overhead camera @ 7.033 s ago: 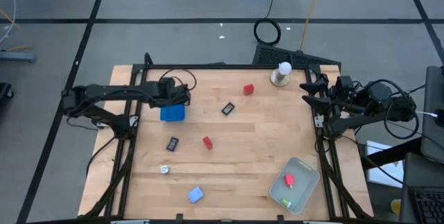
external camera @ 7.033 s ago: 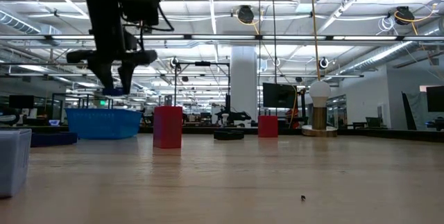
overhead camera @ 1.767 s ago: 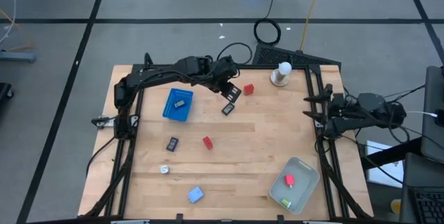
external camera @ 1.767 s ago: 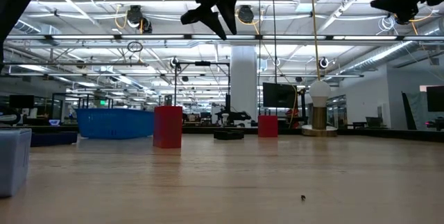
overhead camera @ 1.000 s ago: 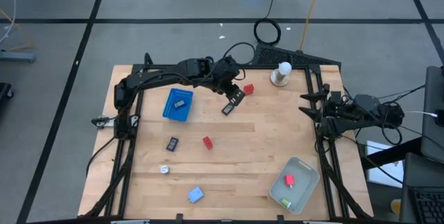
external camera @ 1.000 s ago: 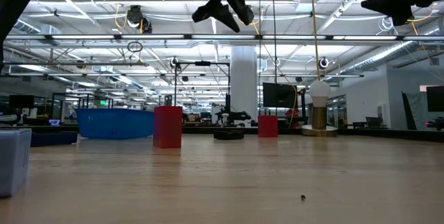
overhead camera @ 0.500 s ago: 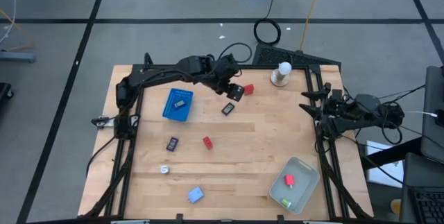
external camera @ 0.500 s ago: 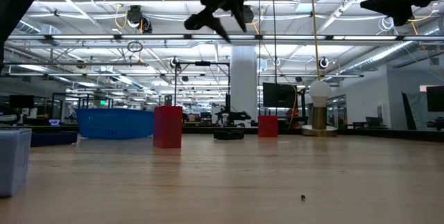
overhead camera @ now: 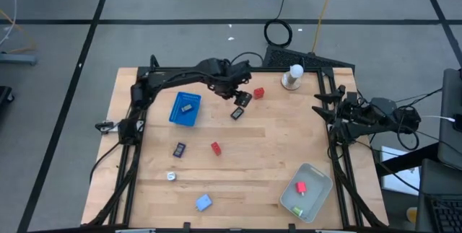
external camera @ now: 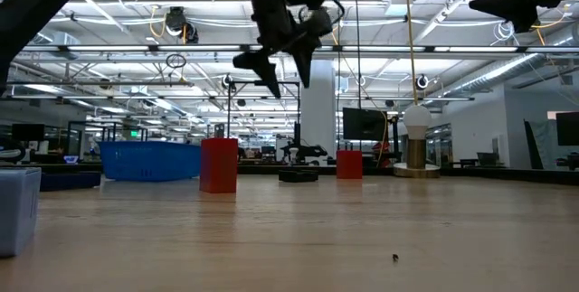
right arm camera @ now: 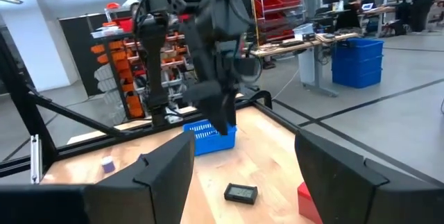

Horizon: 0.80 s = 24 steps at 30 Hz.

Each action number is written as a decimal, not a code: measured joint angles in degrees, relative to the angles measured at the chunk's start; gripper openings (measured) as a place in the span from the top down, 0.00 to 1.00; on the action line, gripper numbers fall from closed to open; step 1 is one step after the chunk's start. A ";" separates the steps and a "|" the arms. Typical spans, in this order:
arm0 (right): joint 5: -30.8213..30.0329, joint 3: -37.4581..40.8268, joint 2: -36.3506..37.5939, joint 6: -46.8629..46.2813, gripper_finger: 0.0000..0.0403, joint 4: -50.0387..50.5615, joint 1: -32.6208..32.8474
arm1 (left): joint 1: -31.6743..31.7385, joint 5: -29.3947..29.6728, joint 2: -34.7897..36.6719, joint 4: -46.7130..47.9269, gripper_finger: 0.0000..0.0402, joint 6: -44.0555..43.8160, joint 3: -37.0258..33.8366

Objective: Pick & Place Office items
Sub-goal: Put the black digital timer into the blue bin

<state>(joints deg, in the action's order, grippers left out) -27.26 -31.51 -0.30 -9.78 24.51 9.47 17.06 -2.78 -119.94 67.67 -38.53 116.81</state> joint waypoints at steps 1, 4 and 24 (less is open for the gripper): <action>-0.02 0.00 0.00 0.00 0.40 -0.05 -0.01 | 0.02 0.21 -0.64 0.23 0.30 0.71 0.00; -0.01 0.00 0.00 0.13 0.40 -0.32 0.00 | -0.19 0.27 -2.65 0.10 0.30 2.49 0.00; 0.02 0.00 0.02 3.64 0.40 -1.56 0.00 | -0.74 0.40 -9.48 -0.07 0.30 6.14 0.04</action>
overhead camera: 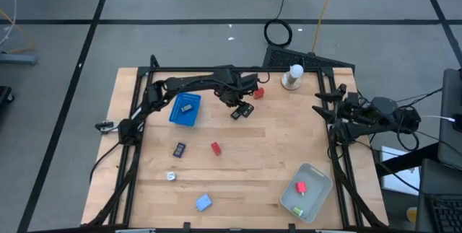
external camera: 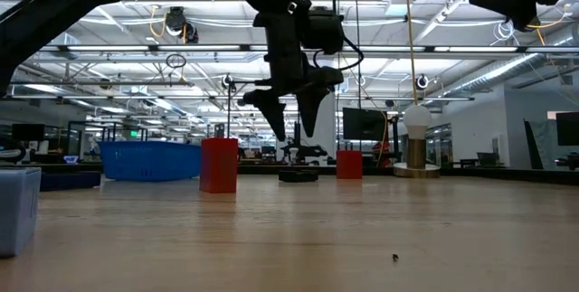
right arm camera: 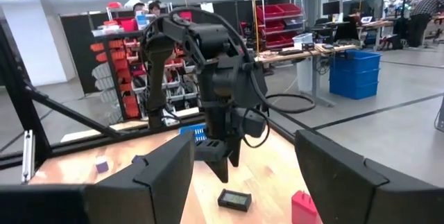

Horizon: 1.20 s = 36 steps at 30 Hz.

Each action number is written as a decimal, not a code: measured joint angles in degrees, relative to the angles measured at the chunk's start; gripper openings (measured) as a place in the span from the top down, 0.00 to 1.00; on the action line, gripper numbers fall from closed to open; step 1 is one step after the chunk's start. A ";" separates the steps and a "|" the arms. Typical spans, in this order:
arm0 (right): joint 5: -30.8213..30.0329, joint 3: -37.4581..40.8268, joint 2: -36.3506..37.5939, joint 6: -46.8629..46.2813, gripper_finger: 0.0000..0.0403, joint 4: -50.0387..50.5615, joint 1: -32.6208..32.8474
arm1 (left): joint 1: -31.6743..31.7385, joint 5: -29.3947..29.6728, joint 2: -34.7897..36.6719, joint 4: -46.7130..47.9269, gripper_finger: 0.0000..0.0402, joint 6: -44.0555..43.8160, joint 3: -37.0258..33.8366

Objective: Pick & Place Office items
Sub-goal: Put the black digital timer into the blue bin

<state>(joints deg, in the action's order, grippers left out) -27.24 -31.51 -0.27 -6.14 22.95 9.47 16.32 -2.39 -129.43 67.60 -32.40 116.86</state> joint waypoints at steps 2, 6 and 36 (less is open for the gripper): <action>0.00 0.00 0.00 -0.01 0.40 -0.66 0.00 | 0.00 0.46 -0.38 -0.47 0.30 0.39 0.04; 0.00 0.00 -0.02 0.00 0.40 -2.03 0.00 | 0.07 0.86 -1.19 -0.01 0.30 0.43 0.00; 0.02 0.02 -0.02 -0.03 0.40 -3.50 0.00 | -0.71 0.54 -7.87 -1.87 0.30 1.97 -0.02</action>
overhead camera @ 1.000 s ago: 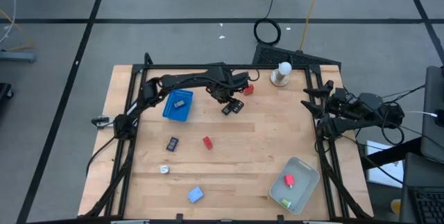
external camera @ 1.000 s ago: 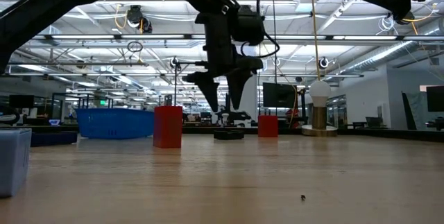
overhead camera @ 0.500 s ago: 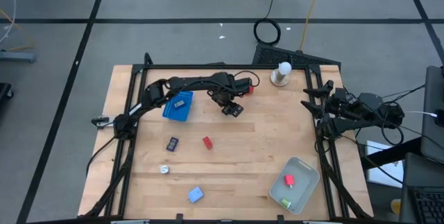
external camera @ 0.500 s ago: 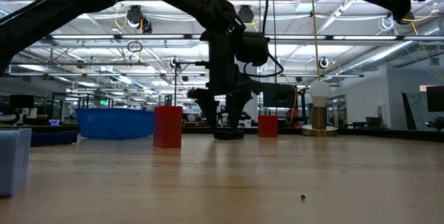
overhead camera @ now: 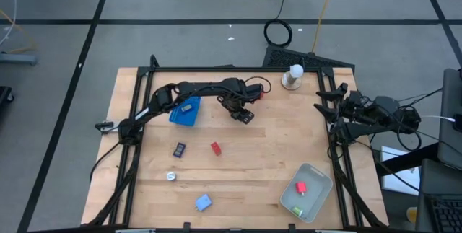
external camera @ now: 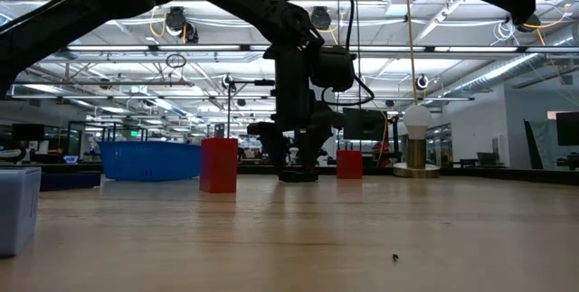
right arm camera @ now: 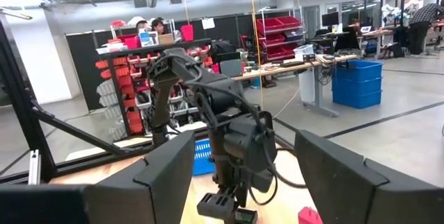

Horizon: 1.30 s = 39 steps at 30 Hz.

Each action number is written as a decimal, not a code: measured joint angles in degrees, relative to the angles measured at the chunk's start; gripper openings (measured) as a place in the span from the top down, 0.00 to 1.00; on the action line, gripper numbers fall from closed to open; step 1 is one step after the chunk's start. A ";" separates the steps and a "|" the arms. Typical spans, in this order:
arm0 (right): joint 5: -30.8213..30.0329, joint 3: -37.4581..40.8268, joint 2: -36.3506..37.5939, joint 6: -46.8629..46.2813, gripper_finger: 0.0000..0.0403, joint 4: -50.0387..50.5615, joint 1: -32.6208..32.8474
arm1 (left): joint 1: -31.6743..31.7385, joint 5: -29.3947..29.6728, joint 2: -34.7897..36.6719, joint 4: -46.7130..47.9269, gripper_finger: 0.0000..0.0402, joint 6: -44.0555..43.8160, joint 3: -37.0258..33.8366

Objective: Pick & Place Office items
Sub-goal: Put the black digital timer into the blue bin

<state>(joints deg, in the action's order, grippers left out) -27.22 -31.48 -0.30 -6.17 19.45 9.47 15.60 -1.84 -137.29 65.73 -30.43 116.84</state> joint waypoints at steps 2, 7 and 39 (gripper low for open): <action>0.00 -0.02 0.00 0.02 0.40 -0.37 0.00 | -0.41 0.73 -0.26 -0.06 0.30 0.21 0.02; 0.00 0.00 0.00 1.07 0.40 -1.78 0.00 | -0.99 2.78 -1.17 -0.57 0.30 0.27 0.13; 0.02 -0.02 0.00 0.90 0.40 -5.04 0.00 | -1.06 1.70 -1.73 -2.85 0.64 3.34 0.04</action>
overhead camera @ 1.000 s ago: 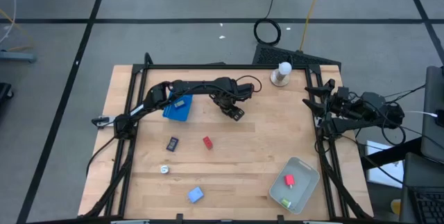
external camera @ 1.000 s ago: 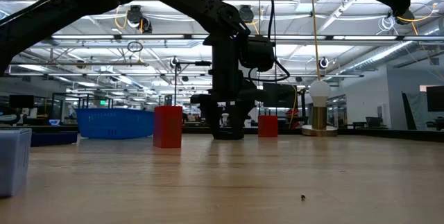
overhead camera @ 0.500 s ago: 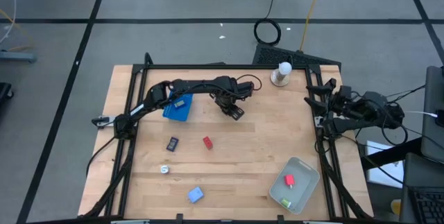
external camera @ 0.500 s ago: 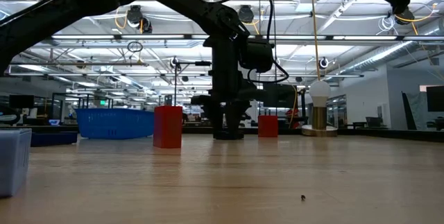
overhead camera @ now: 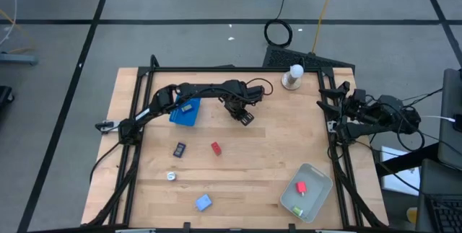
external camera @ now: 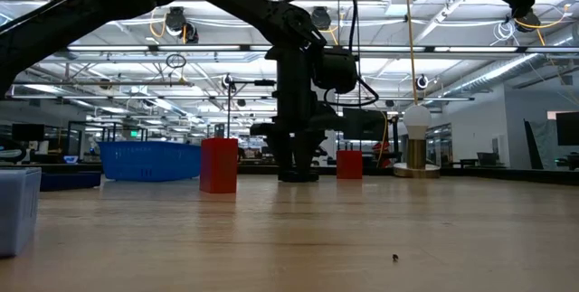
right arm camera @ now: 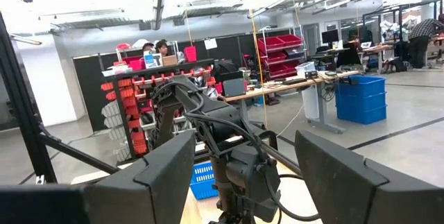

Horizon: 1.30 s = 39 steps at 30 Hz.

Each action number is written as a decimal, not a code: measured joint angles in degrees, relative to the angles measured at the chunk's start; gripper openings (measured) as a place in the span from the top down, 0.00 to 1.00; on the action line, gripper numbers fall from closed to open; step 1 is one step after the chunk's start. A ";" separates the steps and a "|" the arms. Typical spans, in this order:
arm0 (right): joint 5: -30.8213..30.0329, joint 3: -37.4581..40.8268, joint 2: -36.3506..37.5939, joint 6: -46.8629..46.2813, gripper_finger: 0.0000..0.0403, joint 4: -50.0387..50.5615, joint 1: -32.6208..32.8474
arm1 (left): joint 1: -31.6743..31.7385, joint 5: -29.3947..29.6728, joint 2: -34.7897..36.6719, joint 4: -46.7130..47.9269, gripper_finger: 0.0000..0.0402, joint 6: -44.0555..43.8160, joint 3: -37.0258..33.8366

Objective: Pick & Place Office items
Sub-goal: Put the black digital timer into the blue bin

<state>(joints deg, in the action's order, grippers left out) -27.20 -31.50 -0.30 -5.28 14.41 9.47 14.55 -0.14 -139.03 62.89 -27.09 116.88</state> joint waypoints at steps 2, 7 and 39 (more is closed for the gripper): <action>-0.01 0.02 0.00 0.00 0.40 0.00 0.00 | 0.00 0.04 0.61 0.20 0.64 -0.17 -0.12; -0.02 0.02 0.00 -0.01 0.40 0.09 0.00 | -0.17 1.70 2.75 0.16 0.64 -1.93 -0.33; -0.02 0.02 0.00 0.00 0.40 0.39 0.00 | 0.48 13.35 25.63 15.70 0.64 -9.48 -0.04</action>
<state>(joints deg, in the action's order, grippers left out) -27.22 -31.49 -0.30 -5.28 14.81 9.47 15.03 13.20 -113.40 78.59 -36.57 116.84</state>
